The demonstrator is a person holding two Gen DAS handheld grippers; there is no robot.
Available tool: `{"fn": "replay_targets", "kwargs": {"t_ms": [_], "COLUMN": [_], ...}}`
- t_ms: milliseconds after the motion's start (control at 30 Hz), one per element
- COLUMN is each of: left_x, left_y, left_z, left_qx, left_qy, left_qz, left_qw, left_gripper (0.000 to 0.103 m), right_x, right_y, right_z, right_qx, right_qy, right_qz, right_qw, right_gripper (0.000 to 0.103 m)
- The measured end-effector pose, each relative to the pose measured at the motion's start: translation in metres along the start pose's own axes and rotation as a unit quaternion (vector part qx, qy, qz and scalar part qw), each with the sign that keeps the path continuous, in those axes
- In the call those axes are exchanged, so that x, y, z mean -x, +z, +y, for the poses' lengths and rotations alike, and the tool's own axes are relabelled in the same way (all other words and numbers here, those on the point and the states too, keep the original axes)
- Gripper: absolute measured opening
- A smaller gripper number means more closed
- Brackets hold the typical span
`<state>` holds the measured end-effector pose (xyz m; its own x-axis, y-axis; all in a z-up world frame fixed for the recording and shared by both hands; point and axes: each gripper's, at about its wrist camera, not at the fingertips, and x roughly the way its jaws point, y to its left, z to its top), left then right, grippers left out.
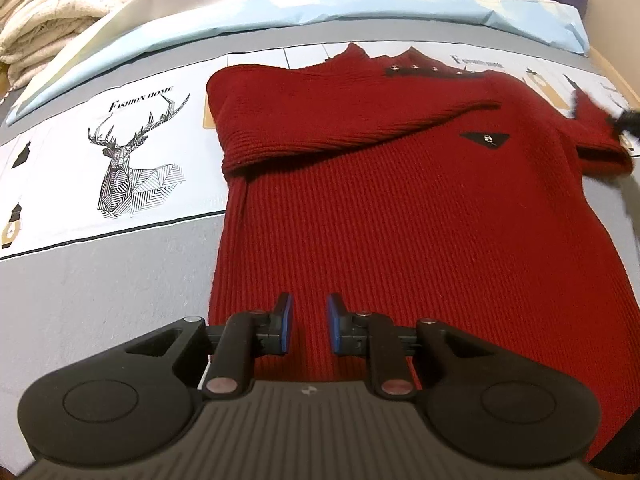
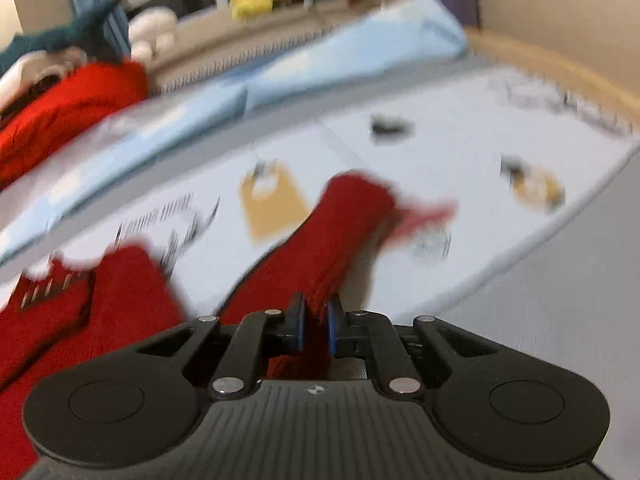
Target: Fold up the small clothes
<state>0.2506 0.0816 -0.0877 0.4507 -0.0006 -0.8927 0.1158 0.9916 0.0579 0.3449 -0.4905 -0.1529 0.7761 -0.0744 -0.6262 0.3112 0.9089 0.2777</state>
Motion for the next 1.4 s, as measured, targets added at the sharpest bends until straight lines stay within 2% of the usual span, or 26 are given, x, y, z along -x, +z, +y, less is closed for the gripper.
{"fn": "replay_targets", "kwargs": {"t_ms": [33, 100, 133, 167, 300, 367, 467, 533, 567, 600, 633, 733, 800, 833, 867, 900, 933, 967, 1000, 1033, 1100, 1200, 1267, 1300, 1333, 1400], "left_x": [-0.002, -0.004, -0.005, -0.006, -0.011, -0.012, -0.014, -0.014, -0.014, -0.014, -0.014, -0.013, -0.011, -0.011, -0.011, -0.011, -0.012, -0.012, -0.013, -0.013, -0.014, -0.014, -0.014, -0.014, -0.013, -0.012], "left_y": [0.002, 0.004, 0.004, 0.006, 0.01, 0.013, 0.014, 0.014, 0.014, 0.014, 0.013, 0.013, 0.013, 0.014, 0.014, 0.014, 0.015, 0.015, 0.015, 0.016, 0.014, 0.013, 0.013, 0.013, 0.014, 0.014], "left_z": [-0.002, -0.003, -0.003, -0.004, 0.0, 0.0, -0.005, -0.009, -0.01, -0.01, -0.009, -0.005, -0.002, -0.002, -0.002, -0.002, -0.003, -0.003, -0.003, -0.004, -0.007, -0.012, -0.011, -0.009, -0.007, -0.005], "left_qx": [-0.002, -0.005, -0.007, -0.008, 0.001, 0.006, 0.0, -0.004, -0.005, -0.005, -0.004, 0.004, 0.009, 0.009, 0.008, 0.008, 0.008, 0.009, 0.01, 0.011, 0.008, -0.007, -0.004, 0.002, 0.006, 0.011], "left_qy": [0.002, 0.002, 0.001, 0.001, 0.001, -0.002, -0.006, -0.01, -0.011, -0.012, -0.013, -0.013, -0.016, -0.016, -0.016, -0.016, -0.017, -0.017, -0.017, -0.018, -0.021, -0.019, -0.02, -0.021, -0.021, -0.022], "left_qz": [0.001, 0.002, 0.003, 0.003, 0.004, 0.004, 0.002, 0.0, 0.001, 0.0, -0.001, -0.003, -0.007, -0.008, -0.008, -0.008, -0.008, -0.008, -0.008, -0.007, -0.004, -0.006, -0.006, -0.007, -0.008, -0.01], "left_qw": [1.0, 1.0, 1.0, 1.0, 1.0, 1.0, 1.0, 0.9999, 0.9999, 0.9999, 0.9999, 0.9999, 0.9998, 0.9998, 0.9998, 0.9998, 0.9998, 0.9998, 0.9998, 0.9998, 0.9997, 0.9998, 0.9998, 0.9998, 0.9997, 0.9996], "left_gripper": [0.02, 0.02, 0.02, 0.02, 0.02, 0.02, 0.02, 0.02, 0.02, 0.02, 0.02, 0.02, 0.02, 0.021, 0.021, 0.021, 0.021, 0.021, 0.021, 0.021, 0.021, 0.021, 0.021, 0.021, 0.021, 0.021], "right_x": [0.004, 0.018, 0.023, 0.025, 0.008, -0.006, 0.001, 0.014, 0.013, 0.005, -0.006, 0.003, 0.02, 0.029, 0.032, 0.031, 0.028, 0.019, 0.007, -0.008, -0.042, -0.082, -0.09, -0.101, -0.108, -0.111], "right_y": [0.01, 0.026, 0.029, 0.03, 0.001, -0.015, -0.02, -0.017, -0.016, -0.016, -0.017, -0.006, 0.003, 0.009, 0.016, 0.021, 0.026, 0.03, 0.033, 0.035, 0.038, 0.041, 0.043, 0.045, 0.046, 0.036], "right_z": [-0.01, -0.035, -0.048, -0.062, -0.106, -0.114, -0.112, -0.103, -0.1, -0.105, -0.116, -0.105, -0.096, -0.093, -0.09, -0.088, -0.089, -0.088, -0.083, -0.077, -0.062, -0.039, -0.029, -0.021, -0.012, 0.008], "right_qx": [-0.015, -0.049, -0.066, -0.088, -0.152, -0.173, -0.163, -0.144, -0.144, -0.164, -0.193, -0.133, -0.124, -0.124, -0.126, -0.131, -0.139, -0.147, -0.151, -0.149, -0.118, -0.086, -0.086, -0.07, -0.039, 0.01], "right_qy": [-0.015, -0.057, -0.09, -0.116, -0.174, -0.168, -0.184, -0.223, -0.232, -0.213, -0.184, -0.233, -0.263, -0.266, -0.249, -0.21, -0.162, -0.12, -0.087, -0.061, -0.043, -0.109, -0.127, -0.154, -0.182, -0.232], "right_qz": [-0.034, -0.129, -0.159, -0.171, -0.128, -0.086, -0.105, -0.145, -0.144, -0.114, -0.061, -0.079, -0.129, -0.153, -0.166, -0.165, -0.15, -0.129, -0.104, -0.074, -0.021, 0.054, 0.053, 0.067, 0.075, 0.079], "right_qw": [0.999, 0.989, 0.981, 0.974, 0.965, 0.967, 0.964, 0.953, 0.951, 0.956, 0.962, 0.96, 0.948, 0.944, 0.946, 0.955, 0.965, 0.973, 0.979, 0.984, 0.992, 0.989, 0.987, 0.983, 0.98, 0.97], "right_gripper": [0.01, 0.01, 0.01, 0.01, 0.01, 0.01, 0.009, 0.007, 0.006, 0.006, 0.007, 0.008, 0.009, 0.012, 0.012, 0.015, 0.02, 0.034, 0.043, 0.045, 0.046, 0.049, 0.062, 0.062, 0.06, 0.045]}}
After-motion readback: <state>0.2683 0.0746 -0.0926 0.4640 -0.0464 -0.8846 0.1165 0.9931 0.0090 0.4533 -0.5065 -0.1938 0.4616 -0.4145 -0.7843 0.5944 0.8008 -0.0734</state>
